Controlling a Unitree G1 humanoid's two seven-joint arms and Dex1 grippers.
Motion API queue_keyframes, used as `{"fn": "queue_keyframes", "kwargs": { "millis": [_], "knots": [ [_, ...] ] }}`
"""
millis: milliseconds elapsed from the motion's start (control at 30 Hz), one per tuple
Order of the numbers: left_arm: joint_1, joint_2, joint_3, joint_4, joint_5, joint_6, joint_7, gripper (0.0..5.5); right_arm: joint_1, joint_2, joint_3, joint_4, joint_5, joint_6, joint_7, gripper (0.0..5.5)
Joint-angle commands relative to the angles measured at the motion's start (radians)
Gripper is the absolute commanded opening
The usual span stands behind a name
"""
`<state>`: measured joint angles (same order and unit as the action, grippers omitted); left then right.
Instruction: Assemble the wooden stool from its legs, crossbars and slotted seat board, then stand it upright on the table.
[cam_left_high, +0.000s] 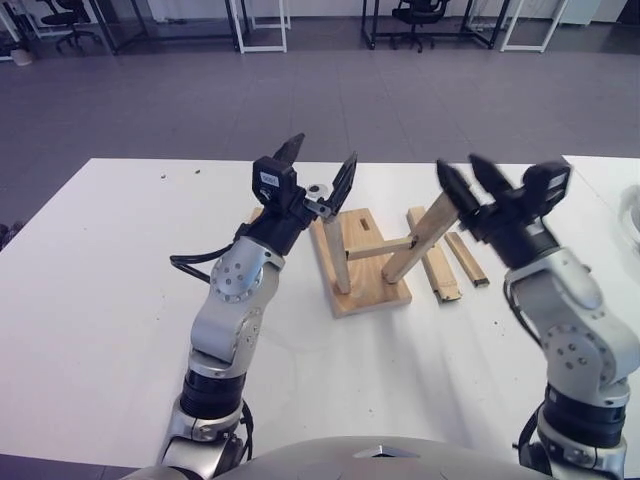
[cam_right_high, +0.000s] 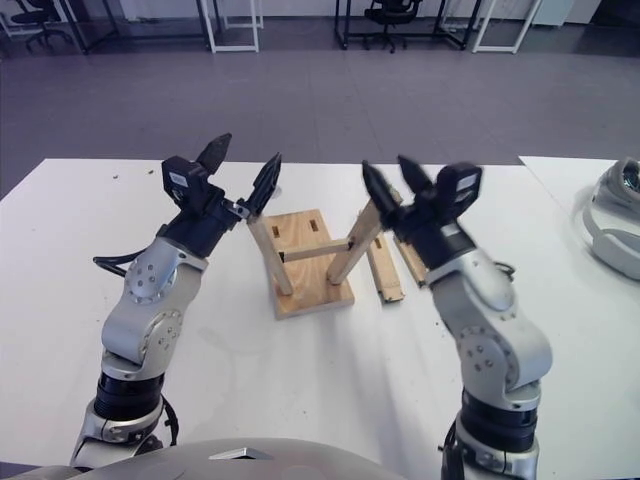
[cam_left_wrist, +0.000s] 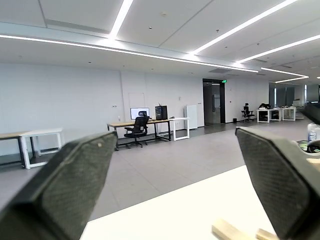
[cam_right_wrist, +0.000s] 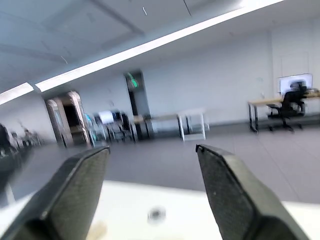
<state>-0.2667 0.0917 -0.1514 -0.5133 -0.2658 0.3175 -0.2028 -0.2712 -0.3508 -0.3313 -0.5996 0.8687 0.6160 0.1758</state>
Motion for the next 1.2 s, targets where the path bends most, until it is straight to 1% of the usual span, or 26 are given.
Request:
{"fn": "queue_keyframes", "kwargs": {
  "millis": [33, 100, 133, 200, 233, 267, 333, 400, 467, 533, 567, 600, 633, 667, 700, 733, 800, 867, 933, 1000, 1033, 1100, 1200],
  "knots": [
    [-0.179, 0.006, 0.067, -0.063, -0.081, 0.099, 0.0, 4.36, -0.264, -0.052, -0.041, 0.141, 0.167, 0.05, 0.01, 3.23],
    [-0.239, 0.038, 0.089, -0.068, -0.102, 0.16, -0.012, 4.36, -0.352, -0.07, -0.028, 0.237, 0.196, 0.089, -0.01, 3.23],
    [-0.236, 0.057, 0.086, -0.065, -0.105, 0.188, -0.023, 4.36, -0.347, -0.081, 0.005, 0.277, 0.16, 0.109, -0.001, 3.23],
    [-0.164, 0.087, 0.041, -0.039, -0.102, 0.246, -0.05, 4.36, -0.231, -0.109, 0.09, 0.35, 0.091, 0.181, 0.019, 3.23],
    [-0.097, 0.103, -0.006, 0.021, -0.062, 0.228, -0.065, 4.36, -0.144, -0.129, 0.153, 0.378, 0.033, 0.188, 0.061, 3.23],
    [-0.021, 0.134, -0.079, 0.13, 0.007, 0.189, -0.08, 4.36, -0.06, -0.122, 0.196, 0.388, -0.001, 0.196, 0.069, 3.23],
    [0.088, 0.156, -0.159, 0.271, 0.078, 0.12, -0.102, 4.36, 0.019, -0.084, 0.234, 0.378, -0.022, 0.185, 0.075, 3.23],
    [0.081, 0.112, -0.111, 0.258, 0.026, 0.11, -0.087, 4.36, -0.019, -0.031, 0.192, 0.348, 0.041, 0.17, 0.05, 3.23],
    [0.008, 0.07, -0.02, 0.201, -0.067, 0.103, -0.074, 4.36, -0.099, 0.016, 0.129, 0.335, 0.118, 0.14, 0.011, 3.23],
    [-0.093, 0.075, 0.107, 0.125, -0.19, 0.101, -0.077, 4.36, -0.195, 0.035, 0.016, 0.358, 0.233, 0.101, -0.027, 3.23],
    [-0.145, 0.092, 0.196, 0.096, -0.276, 0.103, -0.074, 4.36, -0.224, 0.016, -0.029, 0.423, 0.208, 0.066, -0.038, 3.23],
    [-0.183, 0.111, 0.274, 0.082, -0.344, 0.104, -0.071, 4.36, -0.232, -0.016, -0.033, 0.506, 0.124, 0.023, -0.043, 3.23],
    [-0.203, 0.131, 0.334, 0.083, -0.393, 0.089, -0.087, 4.36, -0.21, -0.066, 0.021, 0.611, -0.017, -0.026, -0.035, 3.23],
    [-0.199, 0.147, 0.368, 0.091, -0.416, 0.081, -0.104, 4.36, -0.179, -0.102, 0.091, 0.696, -0.137, -0.082, 0.008, 3.23],
    [-0.13, 0.17, 0.371, 0.103, -0.39, 0.067, -0.133, 4.36, -0.143, -0.097, 0.17, 0.763, -0.207, -0.115, 0.083, 3.23],
    [-0.056, 0.193, 0.365, 0.113, -0.357, 0.061, -0.153, 4.36, -0.116, -0.084, 0.238, 0.802, -0.258, -0.145, 0.161, 3.23],
    [0.129, 0.3, 0.296, 0.169, -0.225, 0.047, -0.228, 4.36, -0.023, -0.055, 0.33, 0.728, -0.245, -0.158, 0.349, 3.23],
    [0.32, 0.496, 0.206, 0.242, -0.012, -0.029, -0.331, 4.36, 0.064, -0.071, 0.37, 0.562, -0.161, -0.114, 0.509, 3.23],
    [0.473, 0.665, 0.151, 0.286, 0.15, -0.128, -0.432, 4.36, 0.133, -0.116, 0.402, 0.41, -0.104, -0.054, 0.61, 3.23],
    [0.559, 0.749, 0.119, 0.267, 0.188, -0.195, -0.538, 4.36, 0.203, -0.18, 0.454, 0.272, -0.113, -0.029, 0.681, 3.23],
    [0.57, 0.776, 0.098, 0.248, 0.205, -0.223, -0.578, 4.36, 0.201, -0.191, 0.472, 0.274, -0.18, -0.063, 0.673, 3.23],
    [0.539, 0.801, 0.062, 0.236, 0.242, -0.266, -0.622, 4.36, 0.12, -0.172, 0.468, 0.409, -0.334, -0.164, 0.589, 3.23],
    [0.452, 0.79, 0.013, 0.258, 0.286, -0.305, -0.651, 4.36, -0.109, -0.125, 0.492, 0.83, -0.588, -0.347, 0.429, 3.23]
  ]
}}
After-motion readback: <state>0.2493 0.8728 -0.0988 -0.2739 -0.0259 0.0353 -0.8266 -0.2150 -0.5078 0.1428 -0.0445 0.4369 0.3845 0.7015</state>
